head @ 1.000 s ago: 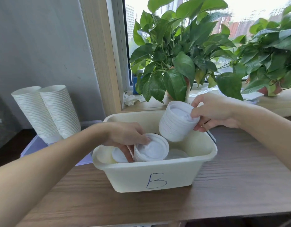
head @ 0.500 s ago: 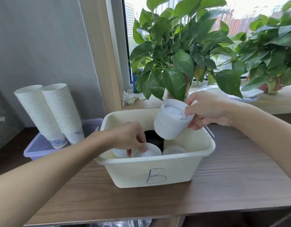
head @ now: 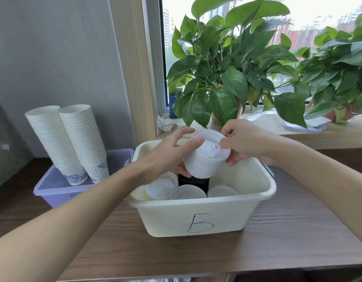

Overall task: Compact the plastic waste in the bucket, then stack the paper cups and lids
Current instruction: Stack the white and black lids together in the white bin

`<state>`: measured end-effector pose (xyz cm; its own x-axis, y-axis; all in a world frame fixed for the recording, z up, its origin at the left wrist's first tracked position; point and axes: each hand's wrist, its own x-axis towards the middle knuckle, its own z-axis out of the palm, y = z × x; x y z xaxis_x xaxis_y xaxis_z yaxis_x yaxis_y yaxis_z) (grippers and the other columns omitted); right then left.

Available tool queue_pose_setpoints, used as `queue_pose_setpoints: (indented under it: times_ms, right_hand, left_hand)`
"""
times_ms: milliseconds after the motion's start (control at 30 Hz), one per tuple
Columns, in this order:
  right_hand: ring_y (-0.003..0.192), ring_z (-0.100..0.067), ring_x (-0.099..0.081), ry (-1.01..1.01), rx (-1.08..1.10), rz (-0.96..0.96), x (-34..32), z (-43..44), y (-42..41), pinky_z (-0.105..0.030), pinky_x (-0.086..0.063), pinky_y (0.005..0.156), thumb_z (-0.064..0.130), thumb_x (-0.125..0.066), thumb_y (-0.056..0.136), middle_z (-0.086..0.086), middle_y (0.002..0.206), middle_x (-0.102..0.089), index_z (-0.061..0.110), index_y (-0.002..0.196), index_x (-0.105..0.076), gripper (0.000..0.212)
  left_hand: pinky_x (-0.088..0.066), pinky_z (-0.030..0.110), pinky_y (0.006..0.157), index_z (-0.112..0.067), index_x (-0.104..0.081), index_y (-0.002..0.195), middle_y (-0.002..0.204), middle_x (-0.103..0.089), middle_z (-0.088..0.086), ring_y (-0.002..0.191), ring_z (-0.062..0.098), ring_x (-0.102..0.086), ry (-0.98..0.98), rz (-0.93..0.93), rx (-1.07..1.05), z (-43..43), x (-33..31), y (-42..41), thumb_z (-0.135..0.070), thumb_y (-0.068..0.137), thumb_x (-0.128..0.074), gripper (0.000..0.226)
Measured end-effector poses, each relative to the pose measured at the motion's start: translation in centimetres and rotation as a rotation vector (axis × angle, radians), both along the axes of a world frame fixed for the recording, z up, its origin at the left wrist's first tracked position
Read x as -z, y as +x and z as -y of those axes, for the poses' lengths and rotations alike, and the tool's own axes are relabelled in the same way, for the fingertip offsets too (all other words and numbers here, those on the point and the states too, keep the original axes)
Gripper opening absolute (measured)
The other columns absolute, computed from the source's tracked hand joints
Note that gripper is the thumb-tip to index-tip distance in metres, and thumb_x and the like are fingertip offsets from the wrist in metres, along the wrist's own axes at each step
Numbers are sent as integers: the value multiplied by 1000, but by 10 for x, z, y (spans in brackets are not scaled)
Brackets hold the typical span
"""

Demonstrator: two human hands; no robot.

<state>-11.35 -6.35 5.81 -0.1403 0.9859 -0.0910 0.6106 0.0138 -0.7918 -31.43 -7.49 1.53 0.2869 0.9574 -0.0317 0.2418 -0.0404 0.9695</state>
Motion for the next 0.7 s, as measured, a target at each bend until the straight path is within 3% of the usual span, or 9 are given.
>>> queue_pose_setpoints:
  times_ms: [133, 267, 333, 433, 533, 600, 700]
  right_hand:
    - [59, -29, -66, 14, -18, -35, 6, -3, -4, -34, -59, 59, 9, -50, 93, -19, 82, -65, 6, 94, -55, 6]
    - [71, -35, -70, -147, 16, -84, 20, -12, 0, -38, -61, 63, 16, -42, 101, -24, 101, -63, -6, 110, -55, 27]
    - [74, -33, -72, -177, -31, 155, 32, -18, 0, -39, -61, 72, 9, -45, 97, -19, 105, -60, -6, 115, -54, 25]
    - [72, -26, -71, -248, -144, 454, 49, -20, -8, -31, -56, 72, 2, -54, 88, -9, 91, -66, -5, 126, -50, 39]
    - [63, -23, -69, -283, -173, 542, 64, -24, -12, -30, -53, 71, 2, -57, 85, -12, 77, -65, -7, 130, -48, 46]
    - [58, -21, -67, -302, -185, 565, 73, -27, -11, -29, -55, 64, 1, -61, 85, -16, 80, -61, -9, 128, -49, 47]
    - [53, -23, -62, -304, -237, 667, 83, -31, -13, -26, -51, 53, -2, -62, 78, -21, 80, -65, -9, 110, -61, 33]
  left_hand:
    - [-60, 36, 72, -27, -64, 125, 115, -68, 2, 76, 15, -69, -18, 33, 0, 1, 6, -2, -39, 98, -59, 29]
    - [-58, 26, 59, -23, -68, 108, 93, -66, 0, 71, 16, -64, 46, -30, -224, -2, 5, -4, -24, 97, -56, 17]
    - [-54, 21, 52, -23, -66, 110, 88, -65, -2, 65, 14, -63, 98, -56, -309, -3, 5, -5, -26, 95, -55, 18]
    - [-59, 32, 67, -28, -63, 100, 90, -66, -1, 71, 18, -64, 133, -16, -385, -6, 7, -8, -29, 93, -57, 9]
    - [-58, 34, 64, -22, -65, 104, 89, -65, 1, 75, 19, -62, 134, 44, -407, -9, 7, -12, -27, 94, -57, 15]
    - [-57, 30, 59, -19, -65, 108, 90, -65, 1, 75, 18, -61, 134, 51, -406, -9, 7, -13, -27, 94, -56, 18]
    - [-58, 36, 64, -18, -65, 106, 93, -65, 2, 78, 19, -61, 129, 48, -400, -11, 8, -13, -27, 94, -57, 17]
